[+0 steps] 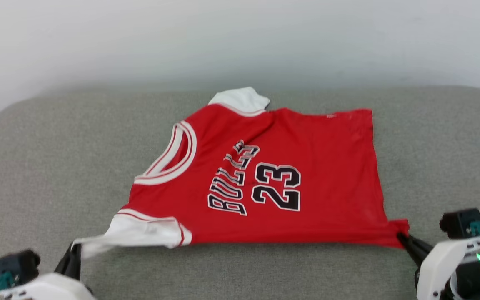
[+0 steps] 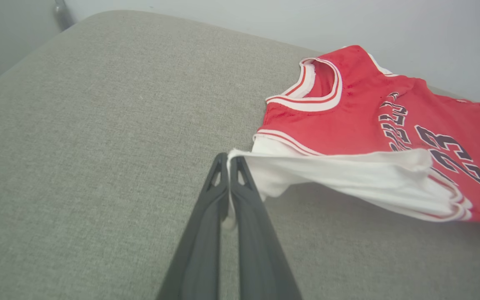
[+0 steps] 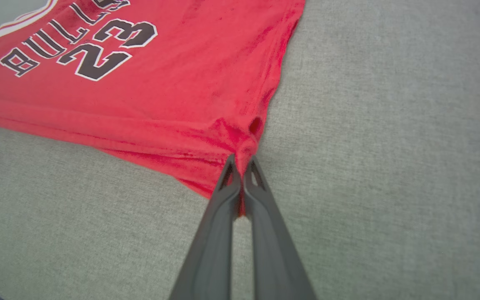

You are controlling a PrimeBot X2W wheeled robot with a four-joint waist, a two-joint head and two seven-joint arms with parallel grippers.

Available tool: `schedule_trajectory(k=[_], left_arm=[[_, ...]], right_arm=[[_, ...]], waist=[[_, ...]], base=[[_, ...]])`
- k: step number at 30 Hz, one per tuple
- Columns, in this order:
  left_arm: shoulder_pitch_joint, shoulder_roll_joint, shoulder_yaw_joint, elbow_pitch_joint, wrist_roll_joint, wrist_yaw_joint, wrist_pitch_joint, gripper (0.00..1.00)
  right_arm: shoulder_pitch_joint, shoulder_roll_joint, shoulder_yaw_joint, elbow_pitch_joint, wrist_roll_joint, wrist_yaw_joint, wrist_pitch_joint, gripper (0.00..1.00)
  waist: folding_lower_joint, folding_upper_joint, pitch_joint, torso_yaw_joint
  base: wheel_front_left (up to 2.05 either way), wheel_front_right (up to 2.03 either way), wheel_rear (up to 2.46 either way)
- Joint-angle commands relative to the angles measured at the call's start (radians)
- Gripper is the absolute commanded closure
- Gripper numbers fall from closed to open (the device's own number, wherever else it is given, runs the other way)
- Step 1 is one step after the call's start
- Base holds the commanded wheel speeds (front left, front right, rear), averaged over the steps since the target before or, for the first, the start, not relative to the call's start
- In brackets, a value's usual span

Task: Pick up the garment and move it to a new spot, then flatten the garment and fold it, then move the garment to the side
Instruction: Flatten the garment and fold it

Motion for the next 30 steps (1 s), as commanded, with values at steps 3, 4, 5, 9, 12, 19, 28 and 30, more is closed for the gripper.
schedule_trajectory(k=[3, 4, 5, 9, 12, 19, 28, 30], left_arm=[[0.11, 0.021, 0.04, -0.095, -0.022, 0.072, 0.014, 1.0], [0.145, 0.023, 0.047, -0.132, -0.031, 0.092, 0.023, 1.0], [0.179, 0.025, 0.054, -0.169, -0.036, 0.112, 0.029, 1.0], [0.262, 0.039, 0.07, -0.289, -0.046, 0.166, 0.051, 1.0], [0.254, 0.046, 0.066, -0.344, -0.037, 0.173, 0.058, 1.0], [0.044, 0.021, -0.017, -0.284, -0.02, 0.084, 0.104, 1.0], [-0.259, -0.05, -0.093, -0.013, -0.017, -0.065, 0.129, 1.0], [-0.307, -0.065, -0.109, 0.05, -0.015, -0.094, 0.132, 1.0]], right_arm=[[0.105, 0.017, -0.067, -0.068, -0.027, -0.003, 0.037, 1.0], [0.139, 0.027, -0.091, -0.098, -0.039, -0.002, 0.053, 1.0], [0.171, 0.039, -0.113, -0.133, -0.049, -0.002, 0.07, 1.0], [0.273, 0.084, -0.193, -0.26, -0.093, -0.002, 0.16, 1.0], [0.304, 0.115, -0.238, -0.338, -0.118, -0.002, 0.214, 1.0], [0.2, 0.165, -0.264, -0.358, -0.155, -0.002, 0.289, 1.0], [-0.02, 0.156, -0.187, -0.201, -0.149, -0.002, 0.275, 1.0], [-0.061, 0.148, -0.167, -0.158, -0.146, -0.002, 0.264, 1.0]], waist=[[0.0005, 0.0, -0.052, -0.007], [0.0005, 0.0, -0.06, -0.006], [0.0005, 0.0, -0.065, -0.006], [0.0005, 0.0, -0.072, -0.005], [0.0005, 0.0, -0.063, -0.002], [0.0005, 0.0, 0.004, 0.001], [0.0005, 0.0, 0.122, -0.002], [0.0005, 0.0, 0.143, -0.003]], base=[[0.0, 0.0, 0.0], [0.0, 0.0, 0.0], [0.0, 0.0, 0.0], [0.0, 0.0, 0.0], [0.0, 0.0, 0.0], [0.0, 0.0, 0.0], [0.0, 0.0, 0.0], [0.0, 0.0, 0.0]])
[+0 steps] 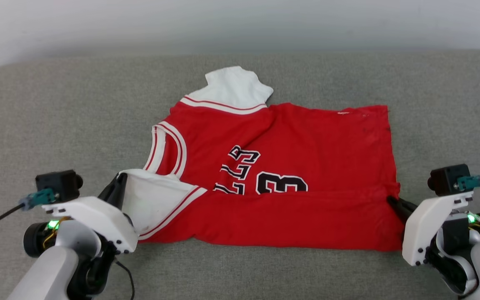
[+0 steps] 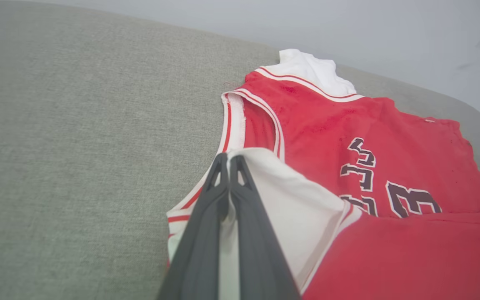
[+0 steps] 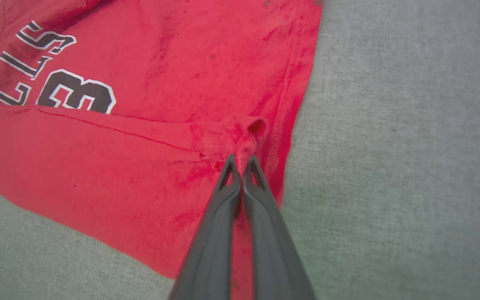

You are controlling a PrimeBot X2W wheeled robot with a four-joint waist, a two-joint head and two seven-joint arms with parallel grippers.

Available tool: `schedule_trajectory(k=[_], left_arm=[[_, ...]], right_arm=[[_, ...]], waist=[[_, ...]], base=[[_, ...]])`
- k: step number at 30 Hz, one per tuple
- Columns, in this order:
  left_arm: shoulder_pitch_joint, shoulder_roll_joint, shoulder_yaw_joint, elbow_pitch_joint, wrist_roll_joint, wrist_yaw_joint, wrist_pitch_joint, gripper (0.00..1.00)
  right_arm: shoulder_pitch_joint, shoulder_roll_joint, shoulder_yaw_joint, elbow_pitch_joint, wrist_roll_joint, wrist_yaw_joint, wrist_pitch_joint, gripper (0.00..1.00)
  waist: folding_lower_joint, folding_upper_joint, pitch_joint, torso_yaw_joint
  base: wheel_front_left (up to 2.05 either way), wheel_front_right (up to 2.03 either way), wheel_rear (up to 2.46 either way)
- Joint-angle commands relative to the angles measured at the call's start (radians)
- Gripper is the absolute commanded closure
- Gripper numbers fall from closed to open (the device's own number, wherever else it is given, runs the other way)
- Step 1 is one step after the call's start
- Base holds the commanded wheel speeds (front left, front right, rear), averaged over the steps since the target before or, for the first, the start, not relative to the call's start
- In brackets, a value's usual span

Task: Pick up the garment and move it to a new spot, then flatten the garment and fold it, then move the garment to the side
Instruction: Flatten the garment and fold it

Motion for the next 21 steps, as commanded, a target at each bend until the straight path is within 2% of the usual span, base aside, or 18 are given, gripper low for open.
schedule_trajectory(k=[1, 6, 7, 8, 9, 10, 11, 12, 17, 21], left_arm=[[-0.024, -0.01, -0.007, 0.022, 0.005, -0.011, 0.002, 1.0], [-0.107, -0.052, -0.05, 0.153, 0.002, -0.067, 0.025, 1.0], [-0.122, -0.058, -0.056, 0.174, -0.002, -0.078, 0.029, 1.0], [-0.134, -0.066, -0.06, 0.198, -0.007, -0.086, 0.034, 0.76], [-0.142, -0.074, -0.062, 0.222, -0.011, -0.095, 0.038, 0.59], [-0.15, -0.081, -0.065, 0.242, -0.018, -0.105, 0.041, 0.4], [-0.157, -0.085, -0.067, 0.264, -0.021, -0.112, 0.041, 0.03], [-0.163, -0.089, -0.066, 0.282, -0.024, -0.119, 0.035, 0.0], [-0.161, -0.091, -0.046, 0.344, -0.036, -0.137, -0.004, 0.0], [-0.141, -0.061, -0.022, 0.341, -0.042, -0.147, -0.031, 0.0]], right_arm=[[-0.026, -0.005, 0.008, 0.016, 0.011, -0.001, -0.01, 1.0], [-0.103, -0.017, 0.064, 0.12, 0.027, -0.001, -0.059, 0.98], [-0.115, -0.017, 0.076, 0.138, 0.031, -0.001, -0.074, 0.69], [-0.122, -0.019, 0.087, 0.158, 0.035, -0.001, -0.088, 0.38], [-0.127, -0.019, 0.098, 0.175, 0.043, -0.001, -0.1, 0.0], [-0.132, -0.021, 0.111, 0.191, 0.051, -0.001, -0.112, 0.0], [-0.138, -0.025, 0.122, 0.205, 0.055, -0.001, -0.125, 0.0], [-0.14, -0.03, 0.13, 0.214, 0.059, -0.001, -0.141, 0.0], [-0.127, -0.05, 0.159, 0.222, 0.082, -0.001, -0.264, 0.0], [-0.094, -0.056, 0.144, 0.194, 0.07, -0.001, -0.401, 0.0]], waist=[[-0.0002, 0.0, 0.03, -0.001], [-0.0002, 0.0, 0.074, -0.006], [-0.0002, 0.0, 0.08, -0.007], [-0.0002, 0.0, 0.083, -0.008], [-0.0002, 0.0, 0.086, -0.009], [-0.0002, 0.0, 0.088, -0.011], [-0.0002, 0.0, 0.089, -0.012], [-0.0002, 0.0, 0.088, -0.014], [-0.0002, 0.0, 0.06, -0.021], [-0.0002, 0.0, 0.019, -0.026]], base=[[0.0, 0.0, 0.0], [0.0, 0.0, 0.0], [0.0, 0.0, 0.0], [0.0, 0.0, 0.0], [0.0, 0.0, 0.0], [0.0, 0.0, 0.0], [0.0, 0.0, 0.0], [0.0, 0.0, 0.0], [0.0, 0.0, 0.0], [0.0, 0.0, 0.0]])
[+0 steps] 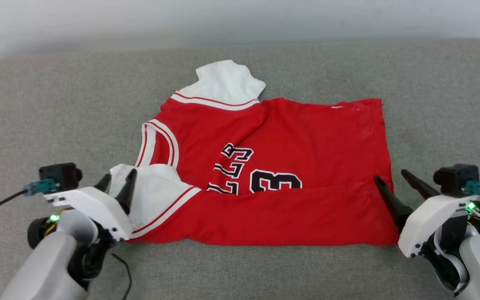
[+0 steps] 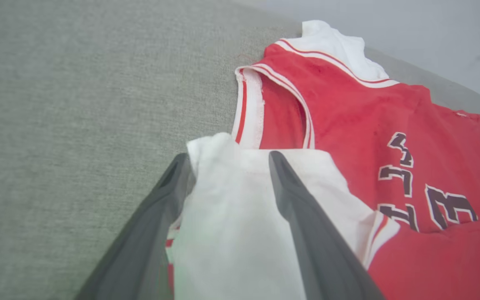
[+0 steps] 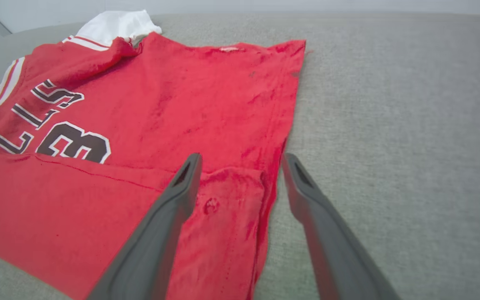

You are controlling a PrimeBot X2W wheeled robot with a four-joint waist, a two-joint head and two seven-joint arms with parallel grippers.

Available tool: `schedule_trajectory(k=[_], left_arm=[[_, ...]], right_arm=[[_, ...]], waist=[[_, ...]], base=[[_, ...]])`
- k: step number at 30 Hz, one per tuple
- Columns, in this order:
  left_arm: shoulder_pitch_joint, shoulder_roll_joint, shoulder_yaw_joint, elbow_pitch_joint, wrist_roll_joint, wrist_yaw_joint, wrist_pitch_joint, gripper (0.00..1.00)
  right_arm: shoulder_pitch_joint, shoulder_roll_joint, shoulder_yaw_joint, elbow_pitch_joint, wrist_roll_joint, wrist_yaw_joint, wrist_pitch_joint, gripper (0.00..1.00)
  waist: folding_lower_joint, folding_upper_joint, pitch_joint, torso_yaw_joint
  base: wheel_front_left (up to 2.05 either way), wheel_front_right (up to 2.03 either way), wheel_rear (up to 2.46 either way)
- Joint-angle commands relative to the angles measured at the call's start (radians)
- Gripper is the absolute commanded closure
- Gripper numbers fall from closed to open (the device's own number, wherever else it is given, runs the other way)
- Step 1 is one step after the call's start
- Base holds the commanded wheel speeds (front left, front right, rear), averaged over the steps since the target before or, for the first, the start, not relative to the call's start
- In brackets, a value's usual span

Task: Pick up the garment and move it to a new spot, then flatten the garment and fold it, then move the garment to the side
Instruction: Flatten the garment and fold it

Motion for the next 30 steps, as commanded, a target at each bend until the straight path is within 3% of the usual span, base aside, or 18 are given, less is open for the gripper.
schedule_trajectory(k=[1, 5, 9, 16, 19, 25, 30], left_arm=[[0.015, 0.019, 0.015, -0.008, -0.001, 0.001, -0.016, 0.0], [0.041, 0.069, 0.041, -0.056, 0.001, 0.018, -0.022, 0.0], [0.061, 0.144, 0.056, -0.125, -0.009, 0.031, 0.045, 0.0], [0.107, 0.292, 0.031, -0.243, -0.072, 0.033, 0.311, 0.0], [0.146, 0.342, 0.032, -0.272, -0.148, 0.043, 0.453, 0.0], [0.198, 0.355, 0.046, -0.246, -0.231, 0.075, 0.543, 0.0], [0.222, 0.312, 0.033, -0.197, -0.268, 0.087, 0.568, 0.0]], right_arm=[[0.02, -0.005, -0.007, -0.012, -0.016, -0.001, -0.037, 0.0], [0.051, 0.012, -0.052, -0.055, -0.027, -0.001, -0.139, 0.0], [0.081, 0.033, -0.1, -0.099, -0.082, -0.001, -0.198, 0.0], [0.149, 0.097, -0.179, -0.214, -0.185, -0.001, -0.238, 0.0], [0.179, 0.136, -0.2, -0.28, -0.216, -0.001, -0.221, 0.0], [0.182, 0.172, -0.208, -0.333, -0.225, -0.001, -0.194, 0.0], [0.171, 0.184, -0.213, -0.34, -0.214, -0.001, -0.184, 0.0]], waist=[[-0.0001, 0.0, -0.028, -0.006], [-0.0001, 0.0, -0.072, -0.025], [-0.0001, 0.0, -0.11, -0.046], [-0.0001, 0.0, -0.128, -0.084], [-0.0001, 0.0, -0.1, -0.115], [-0.0001, 0.0, -0.037, -0.154], [-0.0001, 0.0, -0.004, -0.169]], base=[[0.0, 0.0, 0.0], [0.0, 0.0, 0.0], [0.0, 0.0, 0.0], [0.0, 0.0, 0.0], [0.0, 0.0, 0.0], [0.0, 0.0, 0.0], [0.0, 0.0, 0.0]])
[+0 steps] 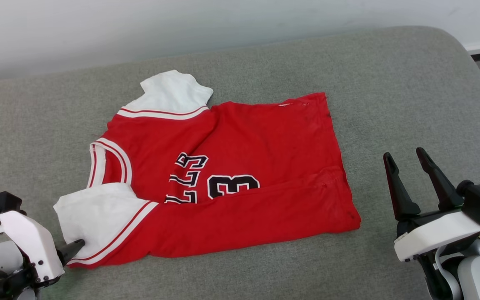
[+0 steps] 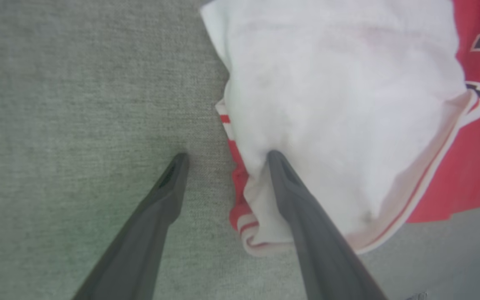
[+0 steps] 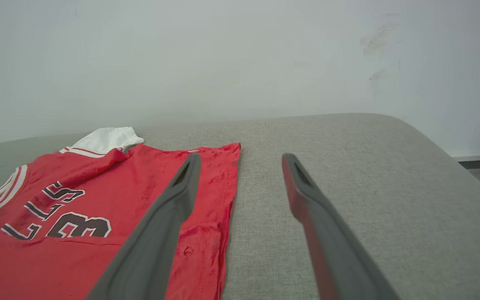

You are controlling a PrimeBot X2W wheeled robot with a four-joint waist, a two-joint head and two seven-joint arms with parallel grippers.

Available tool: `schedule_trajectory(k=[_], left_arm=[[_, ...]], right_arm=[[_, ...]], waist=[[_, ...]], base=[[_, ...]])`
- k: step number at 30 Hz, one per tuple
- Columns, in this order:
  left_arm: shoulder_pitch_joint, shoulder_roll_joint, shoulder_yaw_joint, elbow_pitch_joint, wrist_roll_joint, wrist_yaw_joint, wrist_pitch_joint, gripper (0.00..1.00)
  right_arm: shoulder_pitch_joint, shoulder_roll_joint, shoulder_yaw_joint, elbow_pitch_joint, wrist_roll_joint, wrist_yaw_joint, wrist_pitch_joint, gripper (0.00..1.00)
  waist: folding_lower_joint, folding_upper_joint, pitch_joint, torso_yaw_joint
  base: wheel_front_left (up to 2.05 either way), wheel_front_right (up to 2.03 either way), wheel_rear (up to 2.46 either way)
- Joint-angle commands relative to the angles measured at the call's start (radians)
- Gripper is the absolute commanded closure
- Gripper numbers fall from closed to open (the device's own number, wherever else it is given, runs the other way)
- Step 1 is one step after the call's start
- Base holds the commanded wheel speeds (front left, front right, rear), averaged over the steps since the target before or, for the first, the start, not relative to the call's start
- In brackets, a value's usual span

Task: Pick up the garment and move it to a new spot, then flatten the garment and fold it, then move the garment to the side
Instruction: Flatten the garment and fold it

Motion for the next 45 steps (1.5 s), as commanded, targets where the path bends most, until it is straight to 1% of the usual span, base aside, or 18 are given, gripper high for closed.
schedule_trajectory(k=[1, 2, 3, 6, 7, 10, 14, 17, 19, 20, 24, 27, 31, 32, 33, 34, 36, 45], left_arm=[[0.031, -0.08, -0.038, 0.041, -0.035, -0.005, 0.03, 0.57], [0.03, -0.1, -0.04, 0.05, -0.046, -0.008, 0.024, 0.76], [0.03, -0.119, -0.041, 0.059, -0.056, -0.011, 0.022, 1.0], [0.028, -0.142, -0.052, 0.068, -0.057, -0.025, 0.015, 1.0], [0.005, -0.142, -0.052, 0.076, -0.029, -0.048, -0.019, 1.0], [-0.027, -0.136, -0.045, 0.074, 0.006, -0.063, -0.07, 1.0], [-0.072, -0.118, -0.04, 0.042, 0.056, -0.084, -0.128, 1.0], [-0.089, -0.109, -0.042, 0.002, 0.088, -0.083, -0.156, 1.0], [-0.101, -0.108, -0.045, -0.032, 0.109, -0.078, -0.172, 1.0], [-0.106, -0.106, -0.048, -0.051, 0.119, -0.076, -0.179, 1.0], [-0.117, -0.108, -0.057, -0.119, 0.15, -0.061, -0.193, 1.0], [-0.131, -0.113, -0.065, -0.16, 0.17, -0.051, -0.197, 1.0], [-0.136, -0.118, -0.074, -0.185, 0.186, -0.04, -0.203, 1.0], [-0.136, -0.12, -0.076, -0.187, 0.189, -0.039, -0.205, 1.0], [-0.134, -0.122, -0.078, -0.187, 0.188, -0.038, -0.204, 1.0], [-0.132, -0.125, -0.079, -0.185, 0.188, -0.037, -0.205, 1.0], [-0.126, -0.127, -0.08, -0.181, 0.186, -0.036, -0.208, 1.0], [-0.074, -0.144, -0.075, -0.148, 0.165, -0.033, -0.238, 1.0]], right_arm=[[-0.016, 0.001, -0.011, -0.007, 0.014, -0.001, 0.012, 0.0], [-0.021, -0.004, -0.017, -0.009, 0.019, -0.001, 0.017, 0.0], [-0.024, -0.009, -0.022, -0.014, 0.023, -0.001, 0.023, 0.0], [-0.027, -0.021, -0.033, -0.02, 0.032, -0.001, 0.04, 0.0], [-0.036, -0.043, -0.041, -0.033, 0.057, -0.001, 0.08, 0.0], [-0.042, -0.077, -0.043, -0.03, 0.102, -0.001, 0.158, 0.0], [-0.041, -0.139, -0.043, 0.016, 0.173, -0.001, 0.373, 0.0], [-0.039, -0.176, -0.026, 0.039, 0.239, -0.001, 0.562, 0.0], [-0.034, -0.193, -0.019, 0.04, 0.276, -0.001, 0.661, 0.0], [-0.03, -0.192, -0.019, 0.045, 0.294, -0.001, 0.71, 0.0], [-0.032, -0.171, -0.008, 0.05, 0.31, -0.001, 0.823, 0.0], [-0.056, -0.152, -0.007, 0.082, 0.306, -0.001, 0.852, 0.0], [-0.076, -0.118, 0.016, 0.182, 0.319, -0.001, 0.879, 0.0], [-0.076, -0.109, 0.031, 0.205, 0.323, -0.001, 0.886, 0.18], [-0.077, -0.099, 0.044, 0.221, 0.332, -0.001, 0.891, 0.75], [-0.082, -0.093, 0.057, 0.233, 0.339, 0.0, 0.893, 1.0], [-0.092, -0.095, 0.071, 0.24, 0.344, 0.001, 0.881, 1.0], [-0.142, -0.169, 0.114, 0.202, 0.353, 0.0, 0.814, 1.0]], waist=[[0.0001, 0.0, 0.019, -0.007], [0.0001, 0.0, 0.019, -0.005], [0.0001, 0.0, 0.018, -0.001], [0.0001, 0.0, 0.013, 0.008], [0.0001, 0.0, 0.004, 0.028], [0.0001, 0.0, -0.005, 0.052], [0.0001, 0.0, -0.009, 0.086], [0.0001, 0.0, -0.006, 0.114], [0.0001, 0.0, 0.001, 0.133], [0.0001, 0.0, 0.006, 0.142], [0.0001, 0.0, 0.032, 0.17], [0.0001, 0.0, 0.055, 0.185], [0.0001, 0.0, 0.074, 0.198], [0.0001, 0.0, 0.076, 0.201], [0.0001, 0.0, 0.077, 0.203], [0.0001, 0.0, 0.077, 0.204], [0.0001, 0.0, 0.075, 0.204], [0.0001, 0.0, -0.002, 0.188]], base=[[0.0, 0.0, 0.0], [0.0, 0.0, 0.0], [0.0, 0.0, 0.0], [0.0, 0.0, 0.0], [0.0, 0.0, 0.0], [0.0, 0.0, 0.0], [0.0, 0.0, 0.0], [0.0, 0.0, 0.0], [0.0, 0.0, 0.0], [0.0, 0.0, 0.0], [0.0, 0.0, 0.0], [0.0, 0.0, 0.0], [0.0, 0.0, 0.0], [0.0, 0.0, 0.0], [0.0, 0.0, 0.0], [0.0, 0.0, 0.0], [0.0, 0.0, 0.0], [0.0, 0.0, 0.0]])
